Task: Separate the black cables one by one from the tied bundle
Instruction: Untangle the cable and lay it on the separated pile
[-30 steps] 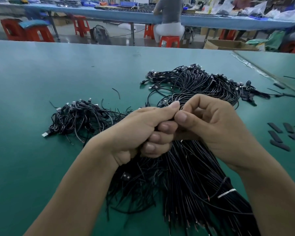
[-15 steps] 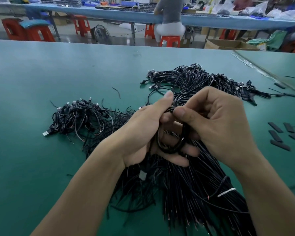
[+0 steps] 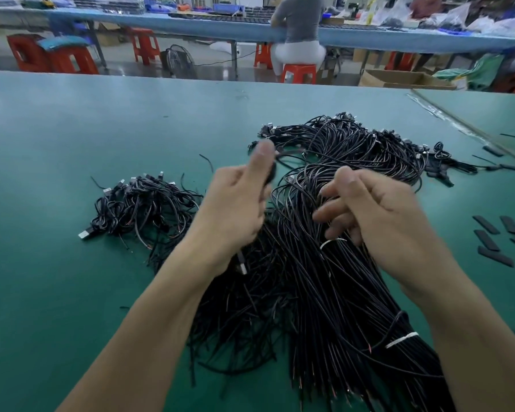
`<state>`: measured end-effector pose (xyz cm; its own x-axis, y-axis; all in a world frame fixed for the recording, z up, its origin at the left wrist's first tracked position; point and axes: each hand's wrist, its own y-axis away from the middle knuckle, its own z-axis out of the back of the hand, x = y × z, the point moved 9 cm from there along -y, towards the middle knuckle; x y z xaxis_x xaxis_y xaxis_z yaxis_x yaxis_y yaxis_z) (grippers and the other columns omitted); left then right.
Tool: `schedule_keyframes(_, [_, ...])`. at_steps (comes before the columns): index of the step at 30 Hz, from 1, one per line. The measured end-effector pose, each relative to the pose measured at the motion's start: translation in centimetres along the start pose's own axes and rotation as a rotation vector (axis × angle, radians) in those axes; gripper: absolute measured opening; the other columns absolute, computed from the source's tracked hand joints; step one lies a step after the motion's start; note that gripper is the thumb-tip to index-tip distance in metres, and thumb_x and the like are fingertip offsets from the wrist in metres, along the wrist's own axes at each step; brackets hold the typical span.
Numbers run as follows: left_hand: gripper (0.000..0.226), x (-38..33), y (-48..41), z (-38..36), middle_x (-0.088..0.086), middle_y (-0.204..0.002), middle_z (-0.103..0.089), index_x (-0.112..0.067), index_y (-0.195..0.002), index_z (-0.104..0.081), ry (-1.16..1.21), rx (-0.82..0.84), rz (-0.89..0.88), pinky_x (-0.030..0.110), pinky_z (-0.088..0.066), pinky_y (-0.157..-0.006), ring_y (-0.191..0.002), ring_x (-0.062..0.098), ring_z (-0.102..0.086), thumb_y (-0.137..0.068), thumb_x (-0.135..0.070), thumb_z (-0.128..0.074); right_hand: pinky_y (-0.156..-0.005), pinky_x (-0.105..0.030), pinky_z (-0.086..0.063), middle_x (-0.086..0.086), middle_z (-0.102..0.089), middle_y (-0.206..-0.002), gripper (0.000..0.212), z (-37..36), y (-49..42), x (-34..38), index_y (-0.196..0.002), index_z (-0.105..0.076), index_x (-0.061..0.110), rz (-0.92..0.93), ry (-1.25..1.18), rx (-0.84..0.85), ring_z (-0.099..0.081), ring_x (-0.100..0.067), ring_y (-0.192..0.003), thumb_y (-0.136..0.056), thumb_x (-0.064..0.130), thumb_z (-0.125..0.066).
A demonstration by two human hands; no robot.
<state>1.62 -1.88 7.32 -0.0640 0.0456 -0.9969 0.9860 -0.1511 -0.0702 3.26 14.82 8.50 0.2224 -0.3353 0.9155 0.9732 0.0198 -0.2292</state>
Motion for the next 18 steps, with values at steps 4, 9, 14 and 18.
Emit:
schedule_keyframes(4, [0.064,0.5,-0.3,2.2,-0.011,-0.044,-0.027,-0.026,-0.047,-0.038,0.188,-0.187,-0.01,0.016,-0.014,-0.034,-0.037,0.01,-0.016,-0.096,-0.067,-0.037,-0.058,-0.014,-0.046,0.011,-0.067,-0.067,0.022,-2.5,0.7,-1.8,-0.079,-0.068,0.027,-0.038,0.514,0.138,-0.062,0.003,-0.061,-0.089,0.047,-0.067])
schedule_keyframes(9, [0.057,0.8,-0.4,1.9,-0.01,-0.051,-0.022,-0.03,-0.06,-0.03,0.214,-0.158,0.023,0.014,-0.014,-0.035,-0.042,0.01,-0.013,-0.084,-0.08,-0.038,-0.065,-0.031,-0.052,0.008,-0.061,-0.082,0.028,-5.6,2.4,-2.1,-0.084,-0.065,0.024,-0.045,0.818,0.166,-0.062,-0.015,-0.076,-0.089,0.052,-0.064])
schedule_keyframes(14, [0.05,0.2,-0.2,1.4,-0.012,-0.048,-0.025,-0.024,-0.065,-0.028,0.137,-0.167,-0.045,0.015,-0.016,-0.034,-0.037,0.007,-0.017,-0.098,-0.057,-0.046,-0.059,-0.031,-0.046,0.005,-0.055,-0.083,0.026,-6.5,2.9,-2.5,-0.087,-0.063,0.022,-0.053,0.882,0.147,-0.053,-0.02,-0.072,-0.093,0.047,-0.058])
schedule_keyframes(18, [0.052,0.1,-0.1,1.1,-0.013,-0.047,-0.025,-0.023,-0.064,-0.026,0.096,-0.171,-0.069,0.017,-0.016,-0.035,-0.039,0.007,-0.016,-0.1,-0.059,-0.036,-0.06,-0.035,-0.056,0.003,-0.061,-0.084,0.019,-6.6,2.7,-3.4,-0.087,-0.068,0.02,-0.116,0.838,0.172,-0.062,-0.021,-0.072,-0.092,0.036,-0.059])
